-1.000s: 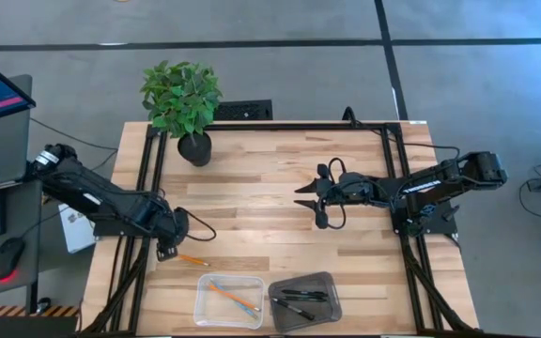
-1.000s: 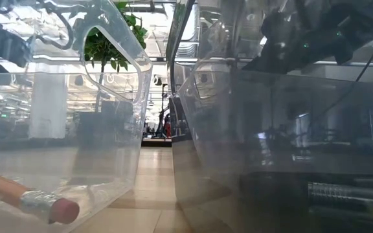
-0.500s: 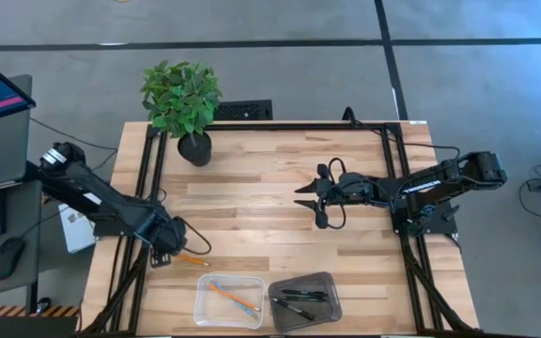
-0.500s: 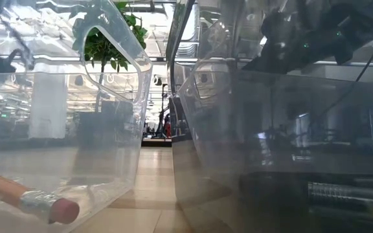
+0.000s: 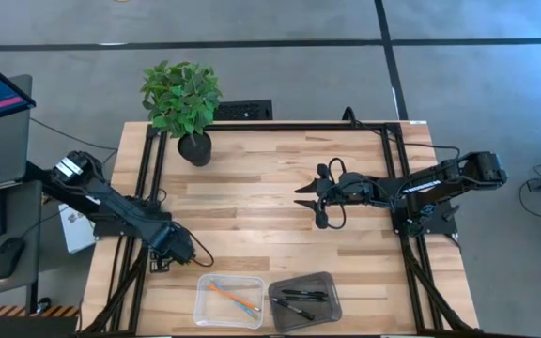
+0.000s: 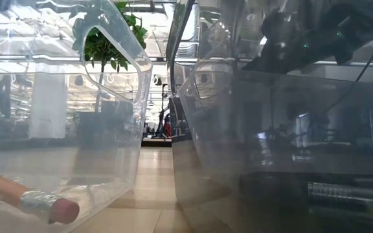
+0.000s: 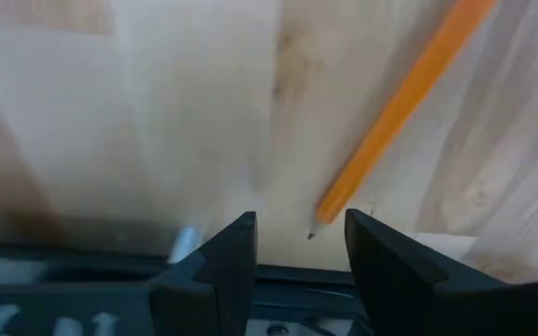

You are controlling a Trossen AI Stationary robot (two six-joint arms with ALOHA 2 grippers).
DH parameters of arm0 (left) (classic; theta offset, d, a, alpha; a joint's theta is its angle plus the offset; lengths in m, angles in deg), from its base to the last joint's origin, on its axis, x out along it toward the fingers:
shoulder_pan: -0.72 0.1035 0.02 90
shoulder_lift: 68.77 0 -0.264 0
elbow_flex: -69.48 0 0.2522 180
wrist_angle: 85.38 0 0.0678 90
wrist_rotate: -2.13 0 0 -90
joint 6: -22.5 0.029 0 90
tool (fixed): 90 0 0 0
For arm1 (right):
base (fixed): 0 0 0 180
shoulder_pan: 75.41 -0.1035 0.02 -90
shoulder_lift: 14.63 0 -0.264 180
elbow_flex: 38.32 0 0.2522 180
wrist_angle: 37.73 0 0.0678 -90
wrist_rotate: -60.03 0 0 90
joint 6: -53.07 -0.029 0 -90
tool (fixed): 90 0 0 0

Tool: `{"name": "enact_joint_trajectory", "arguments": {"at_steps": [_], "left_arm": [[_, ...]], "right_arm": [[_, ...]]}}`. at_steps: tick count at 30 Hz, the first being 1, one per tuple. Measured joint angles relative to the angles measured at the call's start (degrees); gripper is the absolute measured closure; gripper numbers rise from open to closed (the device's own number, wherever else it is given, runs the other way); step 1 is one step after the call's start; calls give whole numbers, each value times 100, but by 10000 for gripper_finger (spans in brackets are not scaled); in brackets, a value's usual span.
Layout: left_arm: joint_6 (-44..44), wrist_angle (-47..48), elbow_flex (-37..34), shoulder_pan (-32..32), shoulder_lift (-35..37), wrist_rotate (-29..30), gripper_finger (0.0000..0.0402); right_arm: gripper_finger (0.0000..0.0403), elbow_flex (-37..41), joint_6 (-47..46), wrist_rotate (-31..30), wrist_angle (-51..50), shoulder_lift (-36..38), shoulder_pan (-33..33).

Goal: Sort pens & pencils
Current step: Put the orange pencil into the transparent bin

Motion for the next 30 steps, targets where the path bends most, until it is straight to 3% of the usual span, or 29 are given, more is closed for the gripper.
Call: {"name": "enact_joint_trajectory", "arguments": {"at_steps": [10,30], "left_arm": [[630,-450,41,11,-692,-284,254],[113,-537,39,51,-825,-346,360]], "right_arm": [[238,0,1,1,-25,0,0],[237,0,0,2,-42,0,0]]}}
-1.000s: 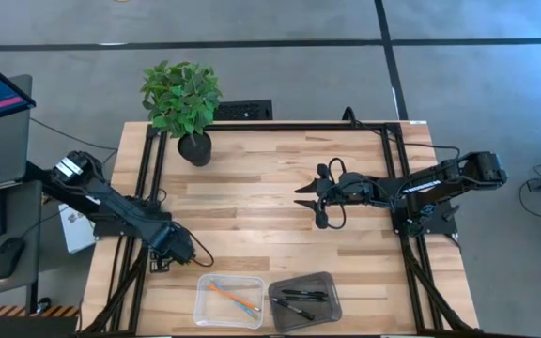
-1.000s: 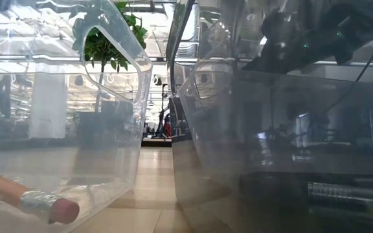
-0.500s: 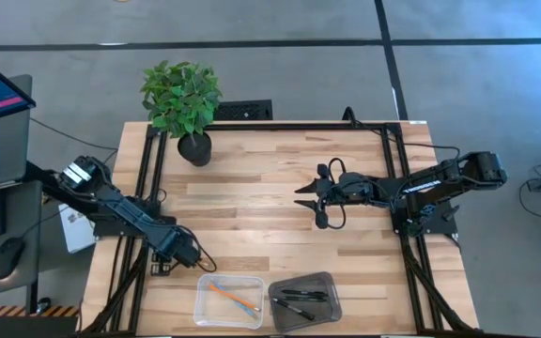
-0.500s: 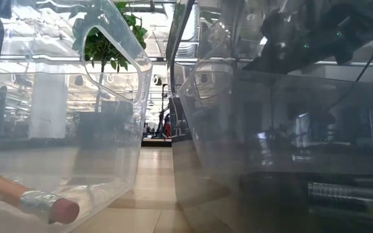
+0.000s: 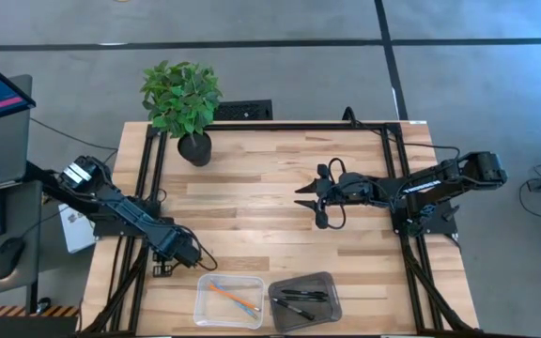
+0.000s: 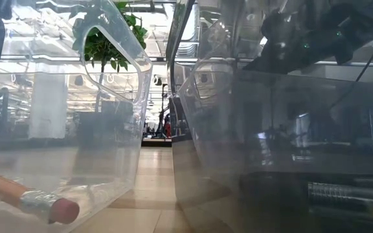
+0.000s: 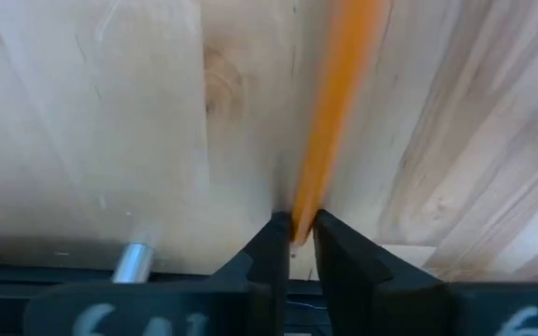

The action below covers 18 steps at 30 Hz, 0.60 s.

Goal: Sort pens & pencils
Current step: Put the orange pencil into the transparent bin

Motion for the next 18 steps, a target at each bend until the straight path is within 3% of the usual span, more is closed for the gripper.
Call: {"name": "enact_joint_trajectory", "arguments": {"at_steps": [7,18], "left_arm": [[84,11,-2,67,-2,2,394],[127,33,58,69,-18,106,398]], "right_arm": [[236,0,2,0,0,0,0],[237,0,0,-2,7,0,0]]}}
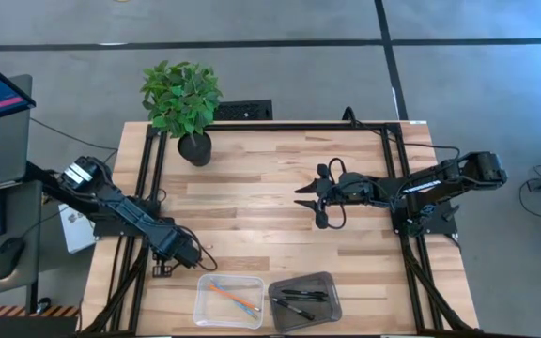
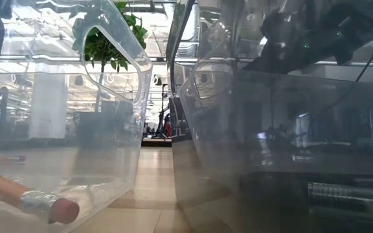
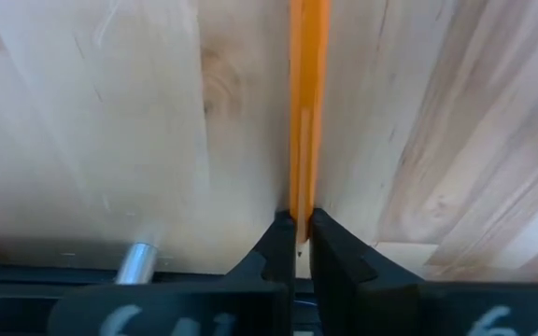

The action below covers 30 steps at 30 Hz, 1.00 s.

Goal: Sort pens & pencils
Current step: Put the orange pencil into the transparent bin

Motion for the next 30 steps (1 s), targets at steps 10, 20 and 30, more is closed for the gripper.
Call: {"name": "enact_joint_trajectory", "arguments": {"at_steps": [10,20,30], "left_arm": [[-191,59,134,-2,-11,193,399],[-686,83,275,73,-8,517,400],[-478,-181,691,348,-19,1408,400]], "right_arm": [[238,-2,-181,4,341,2,-11],[238,-48,-1008,61,512,2,-2],[238,-48,-1006,59,461,2,-4]]}}
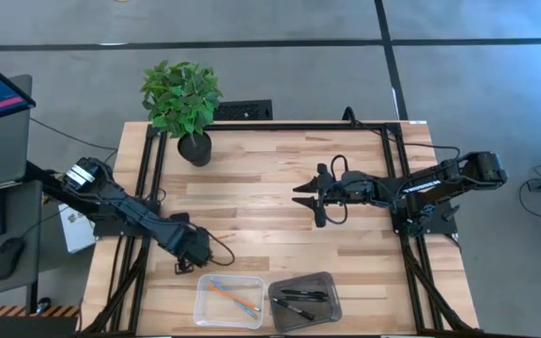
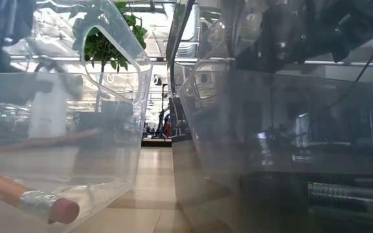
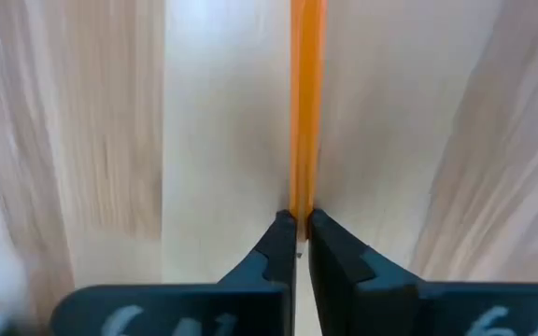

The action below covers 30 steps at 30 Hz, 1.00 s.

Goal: Sort pens & pencils
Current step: Put the orange pencil into the transparent bin

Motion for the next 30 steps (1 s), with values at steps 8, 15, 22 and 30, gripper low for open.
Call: {"name": "enact_joint_trajectory", "arguments": {"at_steps": [8,15,22,30], "left_arm": [[468,100,224,276,5,208,400],[581,132,226,335,11,539,400],[1022,299,635,421,15,1038,400],[1794,1038,1730,400,17,1340,400]], "right_arm": [[236,0,-2,-7,-66,0,-9],[238,0,-2,-21,-290,0,-7],[238,0,-4,-20,-278,0,-7],[236,0,-4,-20,-293,0,-7]]}}
